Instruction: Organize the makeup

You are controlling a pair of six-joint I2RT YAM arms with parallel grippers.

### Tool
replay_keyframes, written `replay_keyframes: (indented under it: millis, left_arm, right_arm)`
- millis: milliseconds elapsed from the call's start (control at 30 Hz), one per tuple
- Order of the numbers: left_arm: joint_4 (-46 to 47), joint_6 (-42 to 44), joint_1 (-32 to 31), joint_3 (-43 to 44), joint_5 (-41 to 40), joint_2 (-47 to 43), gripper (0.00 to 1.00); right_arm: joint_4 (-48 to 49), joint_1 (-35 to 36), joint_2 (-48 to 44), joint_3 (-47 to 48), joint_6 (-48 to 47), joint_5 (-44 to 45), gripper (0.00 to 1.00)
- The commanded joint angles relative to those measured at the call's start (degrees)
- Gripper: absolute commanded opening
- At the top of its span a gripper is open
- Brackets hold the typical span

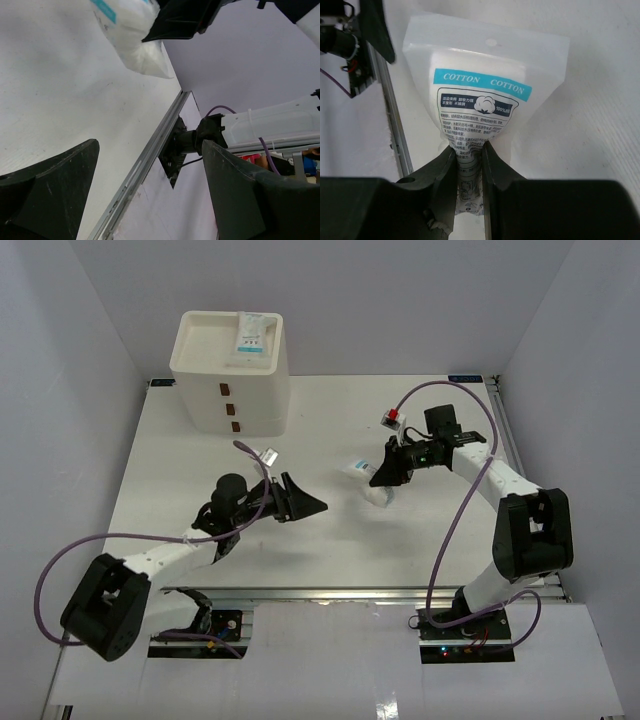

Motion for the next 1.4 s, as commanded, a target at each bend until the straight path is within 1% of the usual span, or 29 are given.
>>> replay_keyframes:
  millis: [0, 100, 233, 367, 400, 467, 500, 633, 767, 867, 967, 1067, 1133, 1167, 1267, 1367]
  left_arm:
    - [5.8, -0.1, -4.2, 6.8, -7.4, 6.2, 0.94]
    - [6.4, -0.2, -6.1, 10.6, -10.9, 10.7, 0.93]
    - [8.0, -1.0, -7.5, 14.6, -12.0, 16.2, 0.86]
    - [7.9, -1.2, -8.4, 18.3, -11.0, 19.6, 0.76]
    - [7.9, -1.4, -8.5, 18.7, -10.8, 20.1, 0.71]
    - [8.0, -1.7, -8.5, 18.9, -10.2, 20.5, 0.60]
    - [8.2, -1.8, -8.5, 18.8, -10.2, 20.5, 0.56]
    - [7.8, -1.6, -8.5, 18.4, -10.4, 19.7, 0.41]
    - [6.4, -0.3, -8.5, 18.4, -10.7, 18.4, 0.34]
    - [4.6, 1.2, -8.5, 18.6, -11.1, 17.4, 0.31]
    - [-2.1, 4.6, -8.3, 20.0, -12.8, 15.7, 0.28]
    - [-13.2, 11.3, -7.0, 22.9, -16.8, 12.6, 0.28]
    - [-20.8, 17.7, -5.7, 24.9, -21.3, 9.3, 0.28]
    - [-26.1, 20.0, -4.8, 26.2, -23.2, 8.2, 0.28]
    - [-36.8, 27.9, -1.2, 33.3, -29.1, 6.2, 0.29]
    - [-45.3, 34.0, 3.4, 44.6, -34.9, 7.1, 0.29]
  right_arm:
    - [4.2, 0.0, -3.3, -1.3, 3.7, -11.0, 0.18]
    - [5.0, -0.1, -4.1, -1.7, 4.4, -12.6, 0.19]
    - [5.5, -0.1, -4.7, -2.2, 4.8, -13.4, 0.21]
    - [5.8, -0.3, -4.8, -2.3, 5.0, -14.1, 0.25]
    - [5.8, -0.3, -4.9, -2.4, 5.0, -14.2, 0.26]
    - [5.9, -0.3, -5.0, -2.3, 4.9, -14.1, 0.31]
    - [5.9, -0.3, -5.1, -2.4, 4.9, -14.0, 0.32]
    - [5.9, -0.5, -5.5, -2.5, 4.7, -13.3, 0.44]
    - [5.9, -0.7, -5.9, -2.7, 4.4, -12.8, 0.52]
    - [5.9, -1.0, -6.2, -2.7, 4.3, -12.5, 0.61]
    - [5.8, -2.0, -7.0, -2.6, 4.1, -12.0, 0.73]
    - [5.9, -3.7, -9.0, -2.7, 3.7, -10.7, 0.78]
    - [6.1, -4.7, -11.1, -3.0, 3.6, -9.4, 0.80]
    - [6.4, -5.2, -11.8, -3.3, 3.6, -8.3, 0.80]
    - [7.9, -6.1, -13.8, -5.3, 3.8, -6.8, 0.80]
    - [8.9, -6.1, -15.0, -6.0, 4.0, -5.8, 0.80]
